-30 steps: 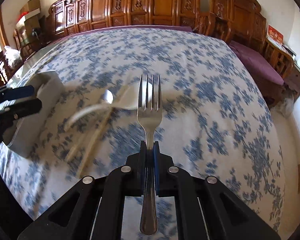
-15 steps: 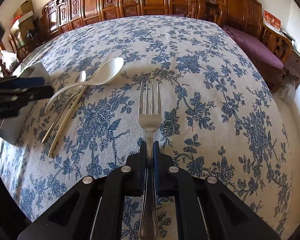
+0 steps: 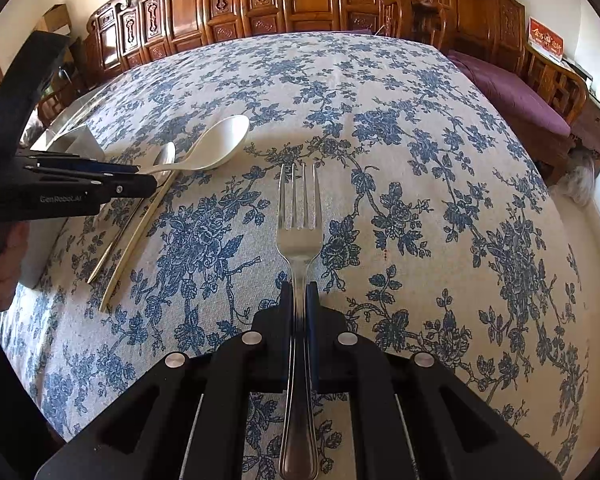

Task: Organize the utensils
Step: 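Grasp a white plastic spoon with the left tool while the right tool holds the metal fork, then carry the white plastic spoon into the grey tray and open the left tool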

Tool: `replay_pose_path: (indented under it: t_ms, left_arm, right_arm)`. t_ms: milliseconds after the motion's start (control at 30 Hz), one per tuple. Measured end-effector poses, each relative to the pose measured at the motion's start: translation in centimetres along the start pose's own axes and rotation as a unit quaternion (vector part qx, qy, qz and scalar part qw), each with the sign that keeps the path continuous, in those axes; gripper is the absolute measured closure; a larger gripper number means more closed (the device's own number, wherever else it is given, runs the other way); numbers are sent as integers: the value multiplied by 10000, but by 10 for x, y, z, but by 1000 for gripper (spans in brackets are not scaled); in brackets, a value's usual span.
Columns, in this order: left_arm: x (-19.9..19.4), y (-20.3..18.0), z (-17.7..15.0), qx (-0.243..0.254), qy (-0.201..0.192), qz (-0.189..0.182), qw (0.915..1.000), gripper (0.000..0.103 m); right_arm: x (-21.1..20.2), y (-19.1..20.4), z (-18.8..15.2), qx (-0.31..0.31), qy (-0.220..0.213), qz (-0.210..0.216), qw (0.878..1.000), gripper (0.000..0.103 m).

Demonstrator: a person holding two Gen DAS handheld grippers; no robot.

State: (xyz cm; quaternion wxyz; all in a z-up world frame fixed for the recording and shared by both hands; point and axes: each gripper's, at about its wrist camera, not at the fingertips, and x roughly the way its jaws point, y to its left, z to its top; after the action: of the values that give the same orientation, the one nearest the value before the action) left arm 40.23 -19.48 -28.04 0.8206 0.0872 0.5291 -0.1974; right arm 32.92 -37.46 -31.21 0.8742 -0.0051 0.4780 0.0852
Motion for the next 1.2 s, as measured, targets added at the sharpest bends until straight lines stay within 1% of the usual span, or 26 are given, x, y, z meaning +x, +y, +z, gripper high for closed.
replay_pose_path:
  t_ms: [67, 100, 133, 233, 300, 367, 500, 733, 1000, 1200]
  left_arm:
    - [-1, 0, 0, -23, 17, -11, 10000, 83]
    - [-1, 0, -1, -34, 39, -48, 10000, 87]
    - [-2, -1, -1, -31, 48, -71, 10000, 93]
    - [-8, -4, -6, -12, 43, -17, 10000, 100]
    - [-15, -7, -9, 5, 26, -57, 10000, 100]
    - [-23, -10, -13, 44, -16, -18, 10000, 100]
    - [-45, -15, -20, 103, -148, 9, 9998, 100]
    - [-88, -15, -38, 205, -384, 222, 9988, 100]
    - [-122, 9, -56, 55, -593, 453, 9972, 100]
    - [-138, 31, -66, -160, -709, 582, 9957, 100]
  right_arm:
    - [0, 0, 1, -22, 4, -5, 10000, 94]
    - [0, 0, 1, -27, 5, -5, 10000, 94]
    - [1, 0, 1, -20, 7, -6, 10000, 94]
    - [1, 1, 1, -28, 26, -25, 10000, 94]
    - [1, 1, 1, -16, 50, -7, 10000, 95]
    - [0, 2, 1, -18, 61, -14, 10000, 95]
    - [-7, 5, 5, -39, -26, 25, 10000, 95]
    - [-25, 21, 14, -134, -236, 202, 9994, 95]
    - [-48, 47, 21, -355, -469, 403, 9975, 95]
    - [-66, 67, 24, -514, -629, 574, 9950, 95]
